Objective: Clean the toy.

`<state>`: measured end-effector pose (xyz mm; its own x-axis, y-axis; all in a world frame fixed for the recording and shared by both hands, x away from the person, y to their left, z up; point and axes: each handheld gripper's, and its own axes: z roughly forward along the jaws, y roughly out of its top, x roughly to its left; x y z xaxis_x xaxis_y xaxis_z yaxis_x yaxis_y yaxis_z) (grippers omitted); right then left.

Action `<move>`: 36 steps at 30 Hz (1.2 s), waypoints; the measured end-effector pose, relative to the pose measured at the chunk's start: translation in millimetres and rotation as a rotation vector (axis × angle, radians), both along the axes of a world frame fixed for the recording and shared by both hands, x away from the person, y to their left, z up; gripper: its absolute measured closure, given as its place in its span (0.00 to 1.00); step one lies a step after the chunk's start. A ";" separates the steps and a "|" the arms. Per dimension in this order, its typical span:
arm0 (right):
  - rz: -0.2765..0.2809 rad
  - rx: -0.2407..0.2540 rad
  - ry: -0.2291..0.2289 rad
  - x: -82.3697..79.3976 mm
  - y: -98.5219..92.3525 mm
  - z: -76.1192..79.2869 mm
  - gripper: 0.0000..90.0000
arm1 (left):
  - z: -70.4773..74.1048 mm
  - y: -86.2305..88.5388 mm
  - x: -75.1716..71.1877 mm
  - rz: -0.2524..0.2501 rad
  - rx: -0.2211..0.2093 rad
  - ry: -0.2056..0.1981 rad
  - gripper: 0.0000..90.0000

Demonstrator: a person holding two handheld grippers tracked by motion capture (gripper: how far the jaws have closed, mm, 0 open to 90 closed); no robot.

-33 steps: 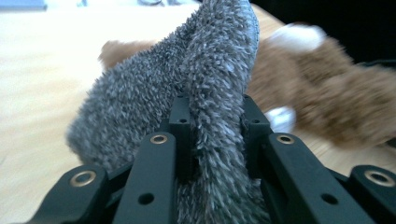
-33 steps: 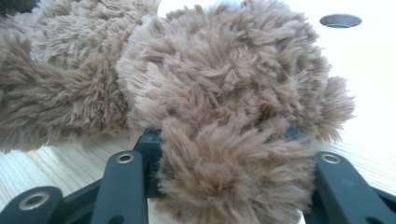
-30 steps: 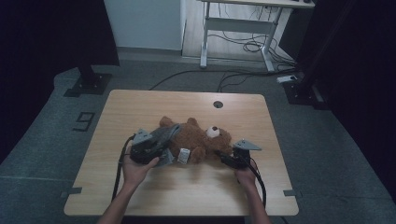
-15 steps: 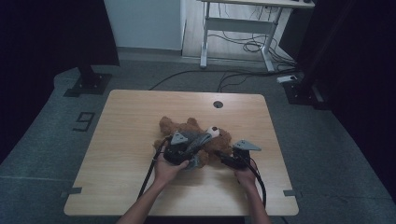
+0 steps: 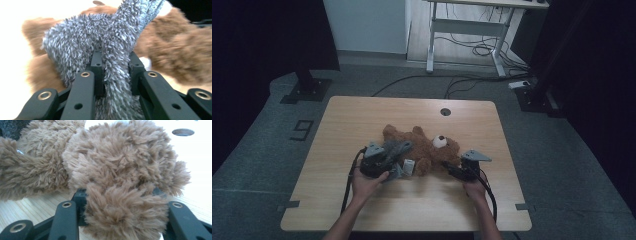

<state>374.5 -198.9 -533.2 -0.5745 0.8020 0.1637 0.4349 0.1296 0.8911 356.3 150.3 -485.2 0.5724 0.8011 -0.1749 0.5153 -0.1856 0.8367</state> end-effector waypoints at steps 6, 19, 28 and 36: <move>0.002 0.000 -0.002 0.0 0.3 0.0 0.56 | -14.9 36.9 4.9 0.101 0.029 0.040 0.80; -0.004 0.011 0.004 0.8 -0.8 -0.6 0.56 | 30.2 18.2 -10.9 0.042 -0.014 -0.056 0.80; -0.002 0.013 0.003 1.0 -1.2 -1.0 0.56 | 66.6 -65.5 0.0 -0.136 -0.042 -0.084 0.80; 0.000 0.011 0.004 0.7 -1.5 -1.2 0.56 | 51.3 -133.8 6.2 -0.238 0.023 -0.031 0.80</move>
<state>375.2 -200.4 -534.4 -0.5739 0.8001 0.1747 0.4382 0.1197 0.8909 362.5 16.5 -433.9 0.7501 0.6469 -0.1374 0.4291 -0.3181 0.8454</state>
